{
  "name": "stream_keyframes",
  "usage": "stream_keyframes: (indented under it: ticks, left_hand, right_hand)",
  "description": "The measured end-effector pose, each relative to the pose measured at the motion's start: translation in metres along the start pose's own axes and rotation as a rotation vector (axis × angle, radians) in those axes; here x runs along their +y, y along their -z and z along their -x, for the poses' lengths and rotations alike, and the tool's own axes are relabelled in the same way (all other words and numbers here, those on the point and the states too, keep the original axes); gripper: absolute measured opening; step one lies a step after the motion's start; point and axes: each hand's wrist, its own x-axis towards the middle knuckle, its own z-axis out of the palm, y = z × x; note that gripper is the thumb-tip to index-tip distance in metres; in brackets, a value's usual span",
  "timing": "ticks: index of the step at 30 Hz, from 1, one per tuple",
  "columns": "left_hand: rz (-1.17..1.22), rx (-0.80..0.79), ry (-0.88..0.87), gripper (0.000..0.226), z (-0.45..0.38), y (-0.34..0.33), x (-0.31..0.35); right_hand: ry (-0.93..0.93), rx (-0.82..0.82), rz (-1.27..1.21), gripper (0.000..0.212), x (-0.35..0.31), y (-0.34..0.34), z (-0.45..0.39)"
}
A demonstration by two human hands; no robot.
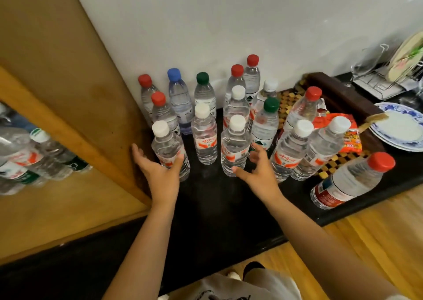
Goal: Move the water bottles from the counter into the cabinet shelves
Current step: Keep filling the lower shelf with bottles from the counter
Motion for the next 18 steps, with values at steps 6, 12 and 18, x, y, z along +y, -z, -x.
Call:
stream_keyframes:
  ticks: [6,12,18]
  left_hand:
    - [-0.032,-0.043,0.030,0.116,-0.028,-0.007,0.000]
    - [-0.087,-0.166,-0.007,0.084,-0.039,-0.007,-0.005]
    - [-0.136,-0.189,-0.023,0.078,-0.032,-0.002,-0.007]
  right_hand:
    - [0.037,0.050,0.004,0.080,-0.003,-0.016,-0.029]
    - [0.035,0.073,0.089,0.084,0.000,-0.020,-0.042]
    - [0.073,0.055,0.226,0.079,0.003,-0.013,-0.041]
